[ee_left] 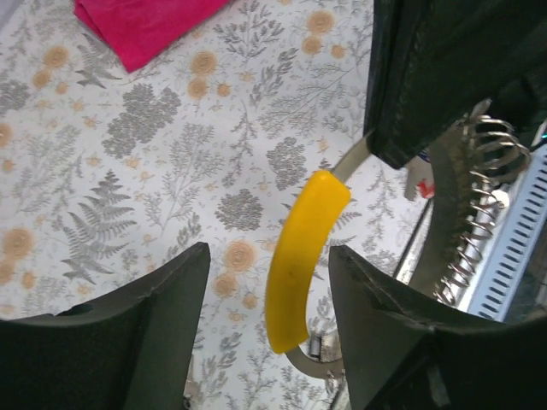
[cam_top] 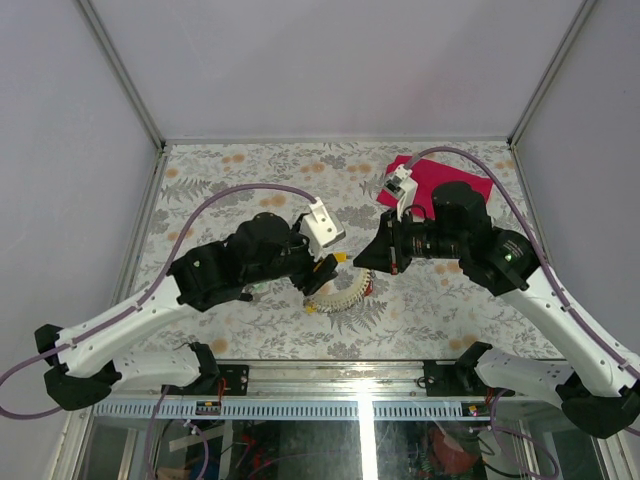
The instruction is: Put the keys on the keyring
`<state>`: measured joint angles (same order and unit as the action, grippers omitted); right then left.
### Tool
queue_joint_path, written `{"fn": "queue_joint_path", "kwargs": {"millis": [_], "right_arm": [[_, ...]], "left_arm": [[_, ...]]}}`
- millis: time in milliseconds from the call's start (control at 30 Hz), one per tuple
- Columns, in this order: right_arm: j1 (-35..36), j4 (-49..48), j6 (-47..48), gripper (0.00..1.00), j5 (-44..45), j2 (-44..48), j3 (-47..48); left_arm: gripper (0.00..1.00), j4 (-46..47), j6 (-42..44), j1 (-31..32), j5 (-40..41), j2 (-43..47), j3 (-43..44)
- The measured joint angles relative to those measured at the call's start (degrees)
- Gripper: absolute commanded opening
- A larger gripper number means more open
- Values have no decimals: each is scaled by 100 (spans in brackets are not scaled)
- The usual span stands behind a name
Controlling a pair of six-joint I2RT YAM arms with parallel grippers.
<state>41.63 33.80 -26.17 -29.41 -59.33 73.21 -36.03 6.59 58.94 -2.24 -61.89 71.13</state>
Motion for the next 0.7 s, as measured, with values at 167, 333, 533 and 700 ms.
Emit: {"fn": "queue_joint_path", "kwargs": {"millis": [167,333,533,700], "right_arm": [[0,107,-48,0,7,-55,0],[-2,103,-96,0,63,-70,4],[-7,107,-131,0,190,-79,7],[-7,131,-138,6,221,-83,7]], "left_arm": [[45,-44,205,118,411,-219,157],[32,-131,369,289,656,-402,330],[1,-227,553,487,835,-564,398],[0,-236,544,516,894,-579,400]]}}
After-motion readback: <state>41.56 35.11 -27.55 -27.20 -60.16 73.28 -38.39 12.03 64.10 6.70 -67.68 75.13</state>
